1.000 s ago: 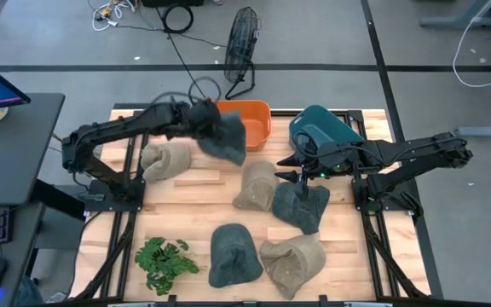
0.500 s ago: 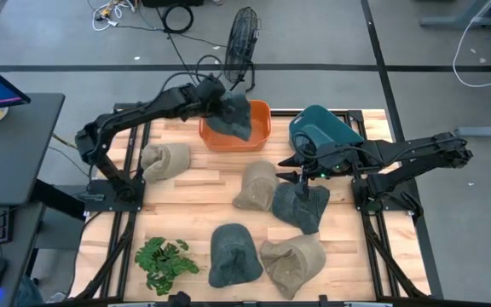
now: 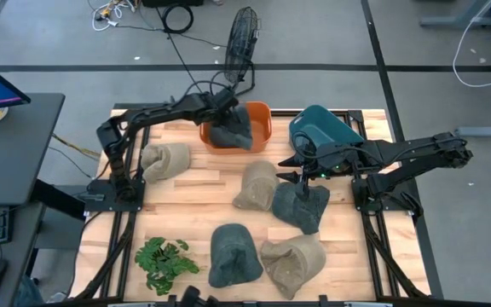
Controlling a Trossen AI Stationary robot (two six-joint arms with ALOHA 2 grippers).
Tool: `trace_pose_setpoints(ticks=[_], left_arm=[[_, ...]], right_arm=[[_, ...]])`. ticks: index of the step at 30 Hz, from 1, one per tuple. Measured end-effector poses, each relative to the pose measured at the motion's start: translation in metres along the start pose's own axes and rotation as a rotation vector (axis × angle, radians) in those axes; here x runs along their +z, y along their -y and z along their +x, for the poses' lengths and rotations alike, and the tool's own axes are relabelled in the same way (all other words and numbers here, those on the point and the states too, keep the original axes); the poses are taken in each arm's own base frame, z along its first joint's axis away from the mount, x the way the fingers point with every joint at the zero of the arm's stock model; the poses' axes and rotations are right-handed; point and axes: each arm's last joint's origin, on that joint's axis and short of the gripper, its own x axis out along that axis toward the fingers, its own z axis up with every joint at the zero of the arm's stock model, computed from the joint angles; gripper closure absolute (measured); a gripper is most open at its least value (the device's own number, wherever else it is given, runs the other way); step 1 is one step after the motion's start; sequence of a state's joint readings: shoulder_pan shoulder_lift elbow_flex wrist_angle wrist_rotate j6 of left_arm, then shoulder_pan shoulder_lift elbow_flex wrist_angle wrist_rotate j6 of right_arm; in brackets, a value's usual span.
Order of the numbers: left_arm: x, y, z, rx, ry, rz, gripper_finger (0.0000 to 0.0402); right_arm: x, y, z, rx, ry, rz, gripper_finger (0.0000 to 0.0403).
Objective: Pick & Place hat
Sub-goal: Put the top left blue cap into the orange bin
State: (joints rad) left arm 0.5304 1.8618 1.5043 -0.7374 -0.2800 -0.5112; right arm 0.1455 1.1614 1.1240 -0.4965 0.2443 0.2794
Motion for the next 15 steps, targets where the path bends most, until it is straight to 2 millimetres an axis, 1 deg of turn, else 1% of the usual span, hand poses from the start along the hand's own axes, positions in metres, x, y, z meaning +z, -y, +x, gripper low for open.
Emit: trace_pose_setpoints(ticks=[2, 9, 15], left_arm=[[0.000, -0.003, 0.004, 0.010, -0.016, -0.011, 0.0387], [0.001, -0.020, 0.006, 0.067, -0.076, -0.045, 0.0386], [0.000, -0.023, 0.007, 0.079, -0.088, -0.051, 0.0385]], right_arm=[[0.000, 0.000, 0.000, 0.000, 0.000, 0.000, 0.0231], [-0.001, 0.000, 0.000, -0.003, -0.010, -0.003, 0.0231], [-0.002, 0.000, 0.000, -0.005, -0.018, -0.005, 0.0231]])
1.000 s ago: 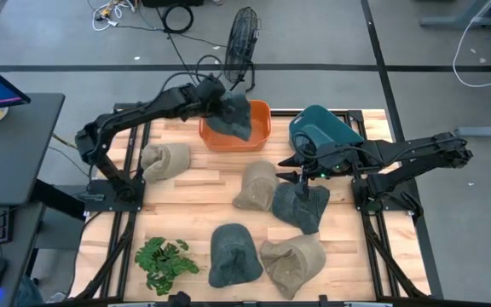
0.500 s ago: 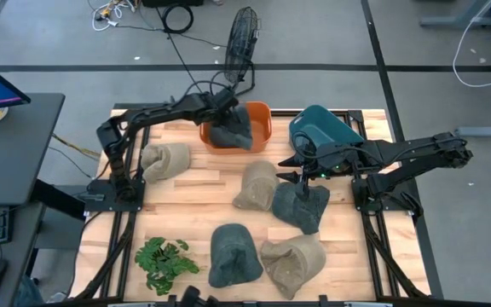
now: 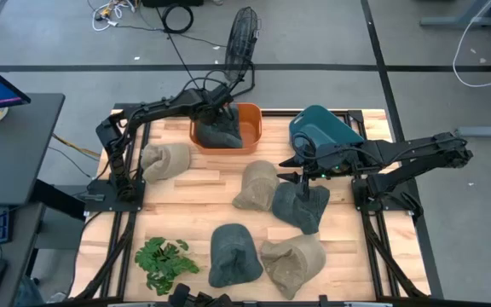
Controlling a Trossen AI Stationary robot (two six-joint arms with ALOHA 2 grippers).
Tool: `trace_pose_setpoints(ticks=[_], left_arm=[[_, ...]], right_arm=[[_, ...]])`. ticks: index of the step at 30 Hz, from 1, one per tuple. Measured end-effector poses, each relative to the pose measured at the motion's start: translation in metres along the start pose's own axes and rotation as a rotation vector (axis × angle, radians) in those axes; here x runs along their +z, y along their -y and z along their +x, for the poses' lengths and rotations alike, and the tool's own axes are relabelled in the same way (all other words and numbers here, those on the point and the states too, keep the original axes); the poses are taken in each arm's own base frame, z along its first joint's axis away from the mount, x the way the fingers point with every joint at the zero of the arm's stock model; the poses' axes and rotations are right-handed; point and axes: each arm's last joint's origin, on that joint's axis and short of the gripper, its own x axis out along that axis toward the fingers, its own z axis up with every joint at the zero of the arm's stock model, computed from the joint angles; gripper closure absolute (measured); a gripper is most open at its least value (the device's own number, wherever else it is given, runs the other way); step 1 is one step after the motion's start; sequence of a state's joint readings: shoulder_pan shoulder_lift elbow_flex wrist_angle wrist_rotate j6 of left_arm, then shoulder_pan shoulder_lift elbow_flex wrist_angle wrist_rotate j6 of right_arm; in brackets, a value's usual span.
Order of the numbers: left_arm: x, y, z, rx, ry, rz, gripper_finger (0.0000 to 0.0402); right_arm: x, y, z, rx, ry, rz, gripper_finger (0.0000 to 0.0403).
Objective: Pick & Place hat
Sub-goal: Put the top left blue cap into the orange bin, then put the bottom blue cap into the orange bin
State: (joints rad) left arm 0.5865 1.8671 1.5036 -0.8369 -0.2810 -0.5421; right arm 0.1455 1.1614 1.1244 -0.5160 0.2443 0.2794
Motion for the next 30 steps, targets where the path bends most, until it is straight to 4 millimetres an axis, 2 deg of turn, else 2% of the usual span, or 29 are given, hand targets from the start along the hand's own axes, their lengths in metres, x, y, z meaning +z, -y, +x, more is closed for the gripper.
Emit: trace_pose_setpoints(ticks=[11, 15, 20, 25, 30], left_arm=[[-0.002, -0.004, 0.004, -0.013, -0.033, -0.027, 0.0376], [-0.007, -0.009, 0.011, -0.028, -0.075, -0.039, 0.0344], [-0.005, -0.008, 0.010, -0.032, -0.072, -0.036, 0.0296], [0.003, 0.001, -0.007, -0.095, -0.064, -0.009, 0.0262], [0.007, 0.016, -0.043, -0.150, -0.092, 0.140, 0.0251]], right_arm=[[0.000, 0.000, 0.000, -0.001, -0.002, -0.001, 0.0231], [0.000, 0.000, 0.000, -0.001, -0.002, -0.001, 0.0231], [0.000, 0.000, 0.000, -0.001, -0.002, -0.001, 0.0231], [0.000, 0.000, 0.000, -0.001, -0.005, -0.001, 0.0231], [-0.002, 0.001, 0.000, -0.007, -0.024, -0.006, 0.0231]])
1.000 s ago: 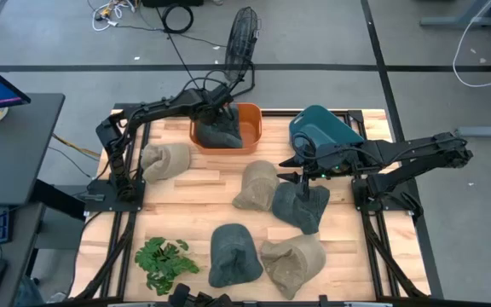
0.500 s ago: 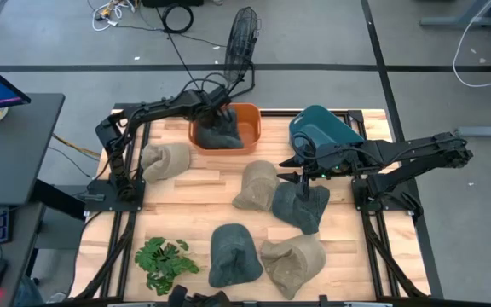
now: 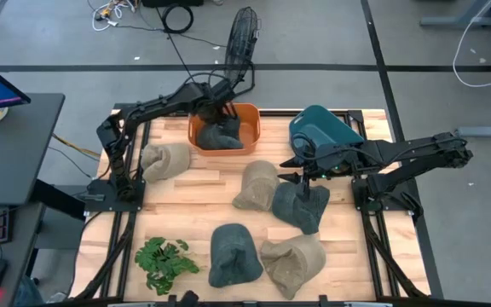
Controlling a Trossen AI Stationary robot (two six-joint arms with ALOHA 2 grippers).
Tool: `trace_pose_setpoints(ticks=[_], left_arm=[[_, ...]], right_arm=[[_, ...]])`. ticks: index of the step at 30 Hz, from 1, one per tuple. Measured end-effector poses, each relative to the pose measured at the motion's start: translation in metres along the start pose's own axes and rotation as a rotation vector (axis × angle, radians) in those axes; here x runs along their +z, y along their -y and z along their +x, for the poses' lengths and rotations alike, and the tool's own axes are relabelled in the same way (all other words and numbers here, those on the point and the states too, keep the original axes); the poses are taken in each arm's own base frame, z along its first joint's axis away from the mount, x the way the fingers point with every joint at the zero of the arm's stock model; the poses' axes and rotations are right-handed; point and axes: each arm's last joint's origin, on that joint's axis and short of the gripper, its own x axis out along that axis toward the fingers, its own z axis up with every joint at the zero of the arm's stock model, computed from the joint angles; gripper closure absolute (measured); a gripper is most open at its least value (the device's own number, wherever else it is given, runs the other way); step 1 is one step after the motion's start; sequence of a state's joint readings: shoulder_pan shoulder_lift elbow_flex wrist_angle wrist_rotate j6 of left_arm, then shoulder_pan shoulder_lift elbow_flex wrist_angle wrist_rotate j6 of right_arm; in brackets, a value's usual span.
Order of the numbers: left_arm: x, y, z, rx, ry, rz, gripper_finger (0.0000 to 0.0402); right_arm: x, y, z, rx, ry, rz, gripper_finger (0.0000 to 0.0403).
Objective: Pick & Place hat
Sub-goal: Put the bottom blue cap into the orange bin
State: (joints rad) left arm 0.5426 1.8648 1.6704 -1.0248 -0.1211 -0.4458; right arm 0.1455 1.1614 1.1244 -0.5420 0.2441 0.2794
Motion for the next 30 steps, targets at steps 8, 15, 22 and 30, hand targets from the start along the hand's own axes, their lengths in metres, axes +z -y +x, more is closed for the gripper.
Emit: trace_pose_setpoints(ticks=[8, 15, 22, 30], left_arm=[[-0.029, 0.057, -0.061, -0.185, -0.123, 0.405, 0.0267], [-0.081, 0.113, -0.096, -0.255, -0.161, 0.640, 0.0272], [-0.139, 0.155, -0.116, -0.307, -0.183, 0.721, 0.0237], [-0.193, 0.188, -0.134, -0.395, -0.169, 0.731, 0.0198]], right_arm=[[-0.002, 0.001, 0.000, -0.006, -0.021, -0.005, 0.0231], [-0.005, 0.001, 0.000, -0.013, -0.048, -0.012, 0.0231], [-0.006, 0.001, 0.000, -0.010, -0.064, -0.016, 0.0231], [-0.007, 0.000, 0.000, 0.033, -0.076, -0.009, 0.0231]])
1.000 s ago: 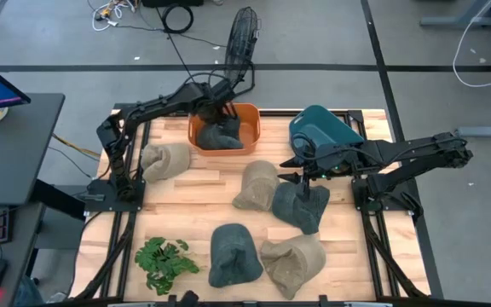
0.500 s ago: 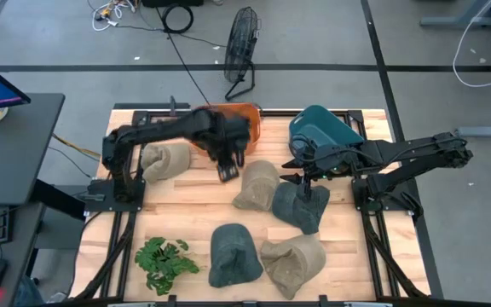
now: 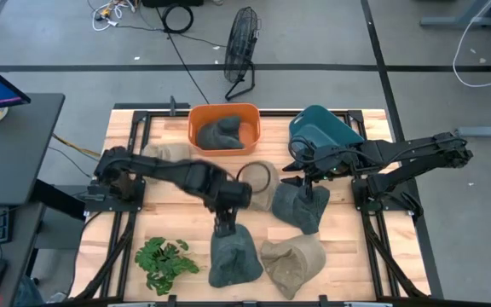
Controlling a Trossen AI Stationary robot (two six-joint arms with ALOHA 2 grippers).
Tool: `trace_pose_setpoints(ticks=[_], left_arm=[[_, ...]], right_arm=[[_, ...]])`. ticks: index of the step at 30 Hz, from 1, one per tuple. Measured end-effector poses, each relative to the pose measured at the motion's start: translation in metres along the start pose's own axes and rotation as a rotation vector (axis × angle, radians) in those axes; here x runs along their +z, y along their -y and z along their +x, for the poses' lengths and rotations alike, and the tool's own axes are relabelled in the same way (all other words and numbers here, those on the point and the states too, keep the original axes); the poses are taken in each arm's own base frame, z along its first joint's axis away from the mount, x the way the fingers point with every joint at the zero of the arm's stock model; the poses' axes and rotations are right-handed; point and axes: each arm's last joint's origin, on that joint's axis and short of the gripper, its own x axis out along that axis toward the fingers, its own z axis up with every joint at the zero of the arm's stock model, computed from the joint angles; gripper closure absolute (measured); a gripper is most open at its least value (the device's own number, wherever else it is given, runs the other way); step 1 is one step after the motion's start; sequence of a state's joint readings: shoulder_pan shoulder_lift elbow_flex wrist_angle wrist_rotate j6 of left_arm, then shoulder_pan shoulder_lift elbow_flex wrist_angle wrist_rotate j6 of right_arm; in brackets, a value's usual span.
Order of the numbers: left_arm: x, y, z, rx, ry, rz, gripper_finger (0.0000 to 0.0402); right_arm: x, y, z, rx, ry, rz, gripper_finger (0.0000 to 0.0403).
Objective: Pick & Place hat
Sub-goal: Put the bottom blue cap into the orange bin
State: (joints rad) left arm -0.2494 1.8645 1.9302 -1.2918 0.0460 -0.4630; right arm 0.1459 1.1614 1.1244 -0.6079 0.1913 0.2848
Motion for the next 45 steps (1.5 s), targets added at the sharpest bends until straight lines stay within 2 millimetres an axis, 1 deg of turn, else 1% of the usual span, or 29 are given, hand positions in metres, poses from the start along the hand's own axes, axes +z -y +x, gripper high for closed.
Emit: trace_pose_setpoints(ticks=[4, 8, 13, 16, 20, 23, 28, 33, 38, 40, 42, 45], left_arm=[[-0.012, 0.017, 0.014, -0.004, -0.030, -0.019, 0.0191], [-0.028, 0.031, 0.036, 0.000, -0.067, -0.052, 0.0191], [-0.042, 0.050, 0.063, -0.051, -0.030, -0.046, 0.0191], [-0.049, 0.058, 0.080, -0.080, 0.006, -0.041, 0.0191], [-0.057, 0.059, 0.100, -0.046, 0.077, -0.028, 0.0191], [-0.065, 0.057, 0.117, -0.023, 0.109, -0.054, 0.0191], [-0.077, 0.053, 0.138, -0.033, 0.145, -0.069, 0.0191], [-0.087, 0.047, 0.150, 0.012, 0.149, -0.062, 0.0191], [-0.091, 0.043, 0.155, 0.019, 0.148, -0.061, 0.0195], [-0.091, 0.043, 0.156, 0.022, 0.148, -0.059, 0.0204], [-0.091, 0.043, 0.156, 0.023, 0.147, -0.059, 0.0223], [-0.091, 0.042, 0.156, 0.025, 0.143, -0.061, 0.0269]], right_arm=[[0.000, 0.000, 0.000, 0.000, 0.000, 0.004, 0.0231], [0.000, 0.000, 0.000, 0.000, 0.000, 0.006, 0.0231], [0.000, 0.000, 0.000, 0.000, 0.001, 0.006, 0.0231], [0.000, 0.000, 0.000, 0.000, 0.001, 0.006, 0.0231], [0.000, 0.000, 0.000, 0.000, 0.001, 0.007, 0.0231], [0.000, 0.000, 0.000, 0.000, 0.002, -0.002, 0.0231], [0.000, 0.000, 0.000, 0.000, 0.002, -0.004, 0.0231], [0.000, 0.000, 0.000, -0.001, 0.002, -0.004, 0.0231], [0.000, 0.000, 0.000, -0.001, 0.002, -0.004, 0.0231], [0.000, 0.000, 0.000, -0.001, 0.002, -0.004, 0.0231], [0.000, 0.000, 0.000, -0.001, 0.002, -0.004, 0.0231], [0.000, 0.000, 0.000, -0.001, 0.002, -0.005, 0.0231]])
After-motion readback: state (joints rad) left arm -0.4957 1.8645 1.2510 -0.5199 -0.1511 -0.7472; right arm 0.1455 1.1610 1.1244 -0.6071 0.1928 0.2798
